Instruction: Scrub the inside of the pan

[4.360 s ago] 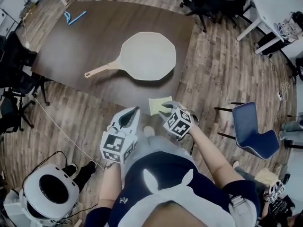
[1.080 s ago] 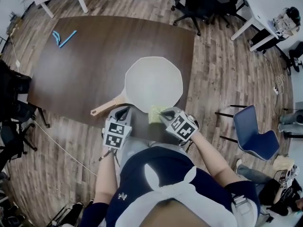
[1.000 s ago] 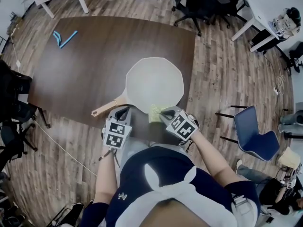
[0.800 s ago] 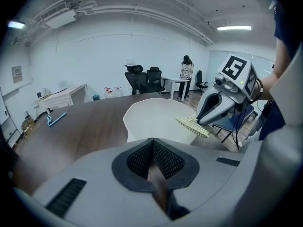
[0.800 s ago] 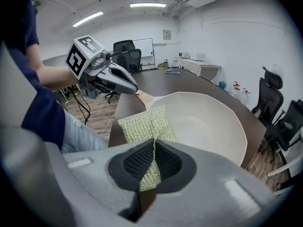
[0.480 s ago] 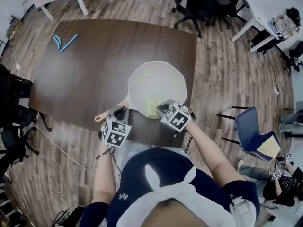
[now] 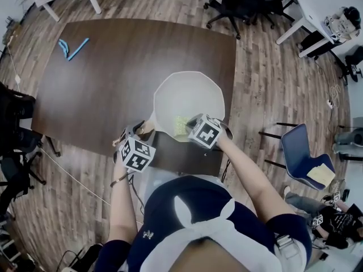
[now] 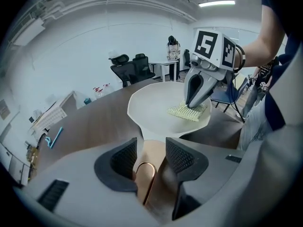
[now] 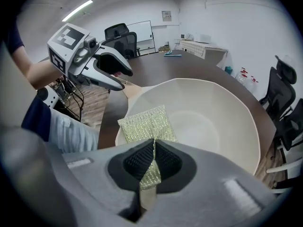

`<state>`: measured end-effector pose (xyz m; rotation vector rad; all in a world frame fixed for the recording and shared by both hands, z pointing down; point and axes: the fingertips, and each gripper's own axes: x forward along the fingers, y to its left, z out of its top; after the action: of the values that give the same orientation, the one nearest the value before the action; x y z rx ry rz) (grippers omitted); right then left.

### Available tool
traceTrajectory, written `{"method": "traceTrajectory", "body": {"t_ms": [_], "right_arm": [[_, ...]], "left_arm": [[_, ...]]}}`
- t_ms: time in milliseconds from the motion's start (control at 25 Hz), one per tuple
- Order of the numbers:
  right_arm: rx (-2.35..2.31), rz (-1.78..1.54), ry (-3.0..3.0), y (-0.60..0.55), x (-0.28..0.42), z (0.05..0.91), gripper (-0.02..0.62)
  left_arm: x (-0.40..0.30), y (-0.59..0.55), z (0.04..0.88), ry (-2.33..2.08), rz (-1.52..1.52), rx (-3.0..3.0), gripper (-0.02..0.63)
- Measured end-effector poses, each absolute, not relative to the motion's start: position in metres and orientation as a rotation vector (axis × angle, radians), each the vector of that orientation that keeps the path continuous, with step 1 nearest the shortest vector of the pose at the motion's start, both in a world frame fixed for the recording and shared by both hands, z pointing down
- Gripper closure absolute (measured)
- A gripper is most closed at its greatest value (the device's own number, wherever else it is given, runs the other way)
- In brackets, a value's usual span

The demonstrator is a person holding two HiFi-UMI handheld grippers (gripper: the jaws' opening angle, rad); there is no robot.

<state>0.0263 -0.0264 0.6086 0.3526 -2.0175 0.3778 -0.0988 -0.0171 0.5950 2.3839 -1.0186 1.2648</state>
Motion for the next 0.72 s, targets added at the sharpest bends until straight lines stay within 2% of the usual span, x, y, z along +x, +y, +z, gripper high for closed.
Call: {"method": "traceTrajectory", "body": {"t_ms": [120, 720], "right_arm": [[0.344, 0.382, -2.011, -0.033, 0.021, 0.611, 0.589], [0.315, 0.5, -1.913, -0.041, 0.025, 0.633, 0.588]], "left_arm": [[-0.108, -0.02, 0.6, -0.992, 1.314, 2.383, 0.413], [-0.107, -0.016, 0.626, -0.755, 1.375, 2.399, 0.413]]}}
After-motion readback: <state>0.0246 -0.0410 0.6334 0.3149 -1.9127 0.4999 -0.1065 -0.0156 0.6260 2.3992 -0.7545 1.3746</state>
